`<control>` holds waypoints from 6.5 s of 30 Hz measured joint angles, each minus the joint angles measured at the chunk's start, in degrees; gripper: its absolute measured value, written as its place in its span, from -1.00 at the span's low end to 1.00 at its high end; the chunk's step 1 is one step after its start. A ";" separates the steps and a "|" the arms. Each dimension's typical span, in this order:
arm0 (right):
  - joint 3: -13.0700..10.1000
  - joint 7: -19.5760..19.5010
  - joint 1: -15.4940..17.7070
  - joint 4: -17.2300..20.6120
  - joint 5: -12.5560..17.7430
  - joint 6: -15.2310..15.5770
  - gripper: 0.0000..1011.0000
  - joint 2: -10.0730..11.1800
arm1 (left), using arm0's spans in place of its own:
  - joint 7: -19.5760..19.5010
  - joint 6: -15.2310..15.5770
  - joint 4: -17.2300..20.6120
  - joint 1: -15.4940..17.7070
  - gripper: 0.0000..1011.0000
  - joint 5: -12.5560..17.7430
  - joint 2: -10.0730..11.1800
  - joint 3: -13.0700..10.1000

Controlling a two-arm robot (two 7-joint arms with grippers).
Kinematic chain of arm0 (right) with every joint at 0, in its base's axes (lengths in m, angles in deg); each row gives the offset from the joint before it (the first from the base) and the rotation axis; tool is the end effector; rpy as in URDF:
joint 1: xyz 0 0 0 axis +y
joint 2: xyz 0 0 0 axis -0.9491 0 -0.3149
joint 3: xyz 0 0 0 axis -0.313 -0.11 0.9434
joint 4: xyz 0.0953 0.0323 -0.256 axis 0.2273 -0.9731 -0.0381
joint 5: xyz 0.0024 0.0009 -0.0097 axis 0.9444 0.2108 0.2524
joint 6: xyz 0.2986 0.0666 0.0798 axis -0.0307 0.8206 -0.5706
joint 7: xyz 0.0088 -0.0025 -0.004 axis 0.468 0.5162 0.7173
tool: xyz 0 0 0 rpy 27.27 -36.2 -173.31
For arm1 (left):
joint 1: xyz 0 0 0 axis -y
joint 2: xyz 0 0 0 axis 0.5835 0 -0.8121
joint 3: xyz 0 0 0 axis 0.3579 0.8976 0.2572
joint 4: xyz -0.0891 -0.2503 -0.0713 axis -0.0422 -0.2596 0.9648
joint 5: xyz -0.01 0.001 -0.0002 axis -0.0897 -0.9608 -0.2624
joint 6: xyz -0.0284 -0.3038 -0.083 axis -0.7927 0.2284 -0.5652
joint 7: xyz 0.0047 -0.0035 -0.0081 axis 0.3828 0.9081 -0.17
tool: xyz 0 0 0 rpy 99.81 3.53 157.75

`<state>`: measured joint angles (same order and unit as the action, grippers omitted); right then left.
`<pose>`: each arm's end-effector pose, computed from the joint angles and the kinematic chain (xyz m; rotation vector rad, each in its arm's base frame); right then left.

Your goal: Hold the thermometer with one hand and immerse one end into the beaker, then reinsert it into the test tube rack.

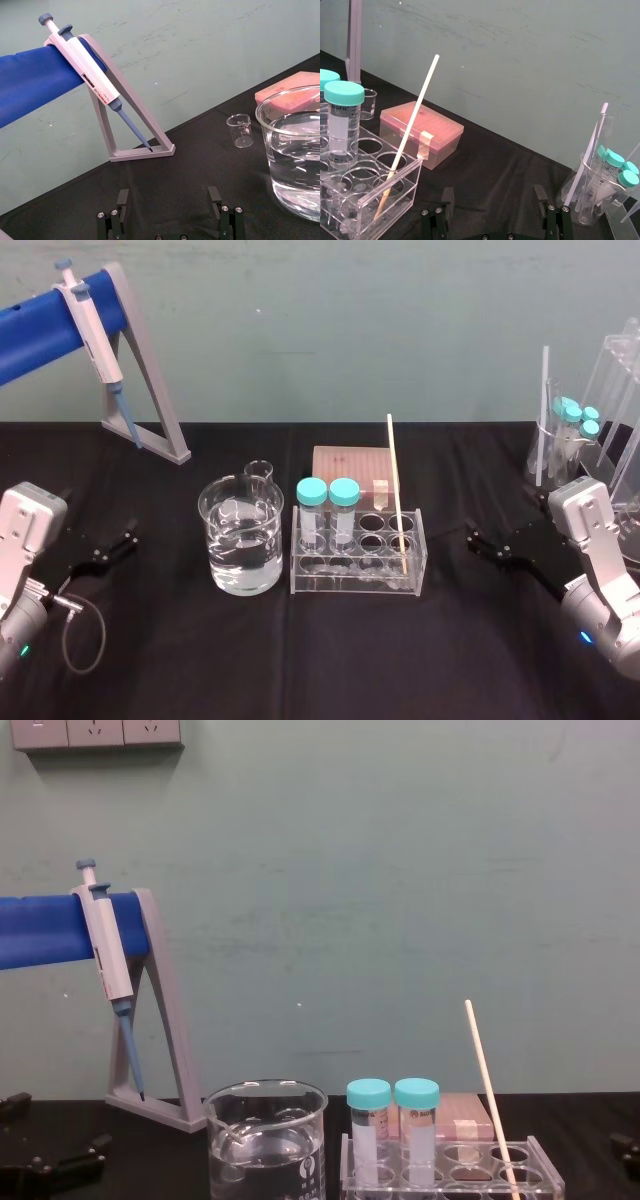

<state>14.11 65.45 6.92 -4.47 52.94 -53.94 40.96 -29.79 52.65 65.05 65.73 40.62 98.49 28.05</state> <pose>0.3627 -0.0722 -0.2916 -0.3044 -0.2849 -1.2479 0.3626 0.0723 -0.2916 0.3045 -0.2848 1.2480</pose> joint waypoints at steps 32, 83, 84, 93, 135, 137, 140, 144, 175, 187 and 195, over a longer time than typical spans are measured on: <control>0.00 0.00 0.00 0.00 0.00 0.00 0.98 0.00 | 0.00 0.00 0.00 0.00 0.99 0.00 0.00 0.00; 0.75 26.46 -25.33 -6.91 28.61 45.69 0.98 -3.64 | 0.00 0.00 0.00 0.00 0.99 0.00 0.00 0.00; 1.17 26.45 -26.17 -7.75 28.63 45.82 0.98 -4.03 | 0.00 0.00 0.00 0.00 0.99 0.00 0.00 0.00; 4.46 26.85 -30.64 -13.34 28.12 46.05 0.98 -6.30 | 0.00 0.00 0.00 0.00 0.99 0.00 0.00 0.00; 8.95 27.68 -33.19 -18.53 27.90 42.82 -0.54 -9.02 | 0.00 0.00 0.00 0.00 0.99 0.00 0.00 0.00; 9.00 27.68 -33.09 -18.42 27.78 42.73 -0.66 -8.97 | 0.00 0.00 0.00 0.00 0.99 0.00 0.00 0.00; 9.00 27.65 -32.87 -18.08 27.73 42.69 -0.89 -8.83 | 0.00 0.00 0.00 0.00 0.99 0.00 0.00 0.00; 8.94 27.63 -32.73 -17.83 27.72 42.60 -0.90 -8.76 | 0.00 0.00 0.00 0.00 0.99 0.00 0.00 0.00; 2.29 24.55 -21.88 12.97 26.15 30.99 -0.90 3.98 | 0.00 0.00 0.00 0.00 0.99 0.00 0.00 0.00; 1.19 24.62 -20.90 18.94 24.47 24.39 -0.90 1.91 | 0.00 0.00 0.00 0.00 0.99 0.00 0.00 0.00; 4.95 25.33 -23.28 14.92 21.40 20.85 -0.90 -4.67 | 0.00 0.00 0.00 0.00 0.99 0.00 0.00 0.00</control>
<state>19.05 90.78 -16.35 10.45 74.34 -33.10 36.29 -29.79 52.65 65.05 65.73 40.62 98.49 28.05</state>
